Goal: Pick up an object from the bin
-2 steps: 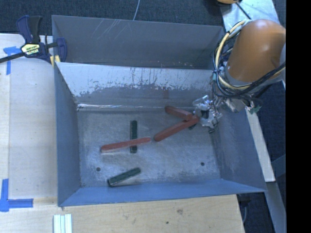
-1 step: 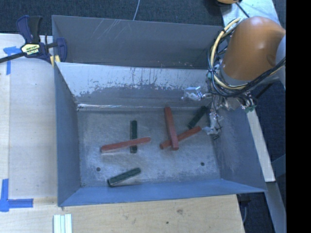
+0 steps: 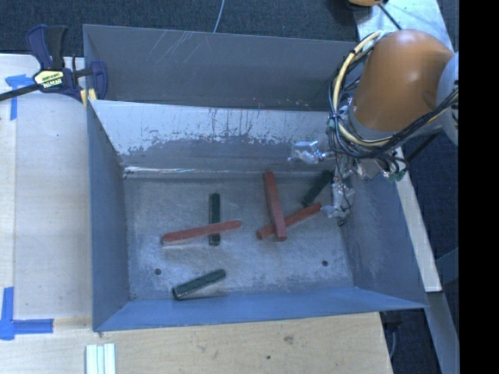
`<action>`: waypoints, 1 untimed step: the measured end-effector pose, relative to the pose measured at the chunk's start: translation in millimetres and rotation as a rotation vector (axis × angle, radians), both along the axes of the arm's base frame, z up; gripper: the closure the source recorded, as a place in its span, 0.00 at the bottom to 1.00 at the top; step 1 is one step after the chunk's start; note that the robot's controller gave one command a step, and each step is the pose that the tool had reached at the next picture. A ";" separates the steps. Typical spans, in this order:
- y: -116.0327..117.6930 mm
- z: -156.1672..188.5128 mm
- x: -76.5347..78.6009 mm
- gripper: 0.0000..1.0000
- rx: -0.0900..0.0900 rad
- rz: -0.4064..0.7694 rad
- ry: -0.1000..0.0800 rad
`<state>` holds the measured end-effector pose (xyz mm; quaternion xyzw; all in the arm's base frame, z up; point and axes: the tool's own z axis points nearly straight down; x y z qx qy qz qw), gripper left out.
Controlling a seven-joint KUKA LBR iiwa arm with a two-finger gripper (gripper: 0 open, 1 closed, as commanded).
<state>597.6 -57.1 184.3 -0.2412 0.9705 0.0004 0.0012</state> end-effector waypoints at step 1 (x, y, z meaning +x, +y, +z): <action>21.8 -104.4 -0.5 1.00 -0.006 0.153 -0.006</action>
Offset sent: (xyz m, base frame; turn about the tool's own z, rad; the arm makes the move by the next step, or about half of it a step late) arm 0.0000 0.0000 0.0000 0.0000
